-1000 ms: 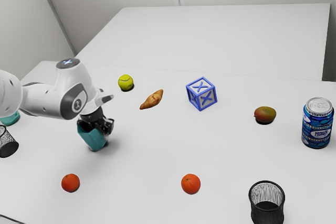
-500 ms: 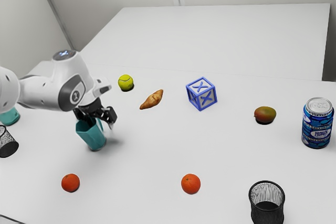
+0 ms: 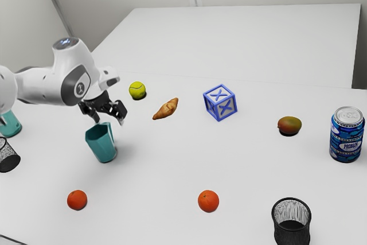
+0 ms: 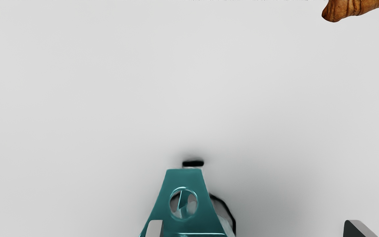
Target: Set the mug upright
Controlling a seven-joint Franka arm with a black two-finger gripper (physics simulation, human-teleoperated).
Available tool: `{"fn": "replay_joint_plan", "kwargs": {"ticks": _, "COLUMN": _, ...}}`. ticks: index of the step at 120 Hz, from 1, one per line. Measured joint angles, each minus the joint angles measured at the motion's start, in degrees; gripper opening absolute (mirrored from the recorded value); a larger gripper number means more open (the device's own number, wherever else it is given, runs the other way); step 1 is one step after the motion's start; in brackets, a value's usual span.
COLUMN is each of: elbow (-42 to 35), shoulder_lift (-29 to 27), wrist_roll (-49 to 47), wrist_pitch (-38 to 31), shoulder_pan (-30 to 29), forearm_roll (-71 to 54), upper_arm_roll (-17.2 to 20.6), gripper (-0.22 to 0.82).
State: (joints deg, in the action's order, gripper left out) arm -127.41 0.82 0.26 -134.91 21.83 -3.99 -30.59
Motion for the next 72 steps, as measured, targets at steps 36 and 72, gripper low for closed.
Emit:
{"fn": "replay_joint_plan", "kwargs": {"ticks": 36, "elbow": 3.9, "shoulder_lift": -0.2, "wrist_roll": 0.7, "wrist_pitch": 4.7, "shoulder_pan": 0.8, "forearm_roll": 0.0, "upper_arm_roll": 0.1, "gripper": 0.60}}
{"fn": "replay_joint_plan", "kwargs": {"ticks": 72, "elbow": 13.0, "shoulder_lift": -1.1, "wrist_roll": 1.1, "wrist_pitch": 16.3, "shoulder_pan": 1.7, "forearm_roll": -0.4, "upper_arm_roll": 0.2, "gripper": 0.60}}
